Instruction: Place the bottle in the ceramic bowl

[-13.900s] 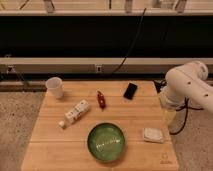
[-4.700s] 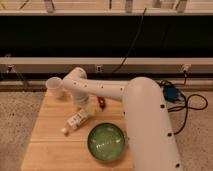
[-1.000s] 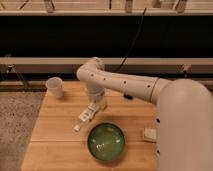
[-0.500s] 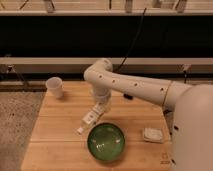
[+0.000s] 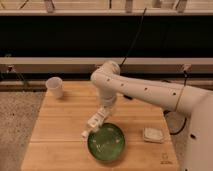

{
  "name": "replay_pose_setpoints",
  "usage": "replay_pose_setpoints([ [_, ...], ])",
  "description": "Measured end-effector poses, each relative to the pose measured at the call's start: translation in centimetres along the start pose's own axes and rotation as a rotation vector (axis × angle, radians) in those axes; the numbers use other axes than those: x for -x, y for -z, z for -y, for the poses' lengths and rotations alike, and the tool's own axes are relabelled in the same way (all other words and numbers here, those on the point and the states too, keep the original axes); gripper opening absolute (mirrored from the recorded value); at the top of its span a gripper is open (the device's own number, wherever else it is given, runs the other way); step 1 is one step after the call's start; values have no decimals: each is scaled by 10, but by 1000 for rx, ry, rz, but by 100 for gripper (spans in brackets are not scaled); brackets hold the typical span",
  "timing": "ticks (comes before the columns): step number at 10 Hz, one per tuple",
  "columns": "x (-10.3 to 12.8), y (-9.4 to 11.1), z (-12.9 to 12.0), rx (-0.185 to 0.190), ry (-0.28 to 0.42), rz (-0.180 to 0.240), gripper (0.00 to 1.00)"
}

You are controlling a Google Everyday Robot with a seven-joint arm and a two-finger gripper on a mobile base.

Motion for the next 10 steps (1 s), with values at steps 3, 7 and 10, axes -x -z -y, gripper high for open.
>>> replay_pose_setpoints([
  [3,2,-6,-15,-8,-2,7,2],
  [7,-1,-10,-37,-3,7,13,2],
  [10,9,-13,-41,-2,26,16,2],
])
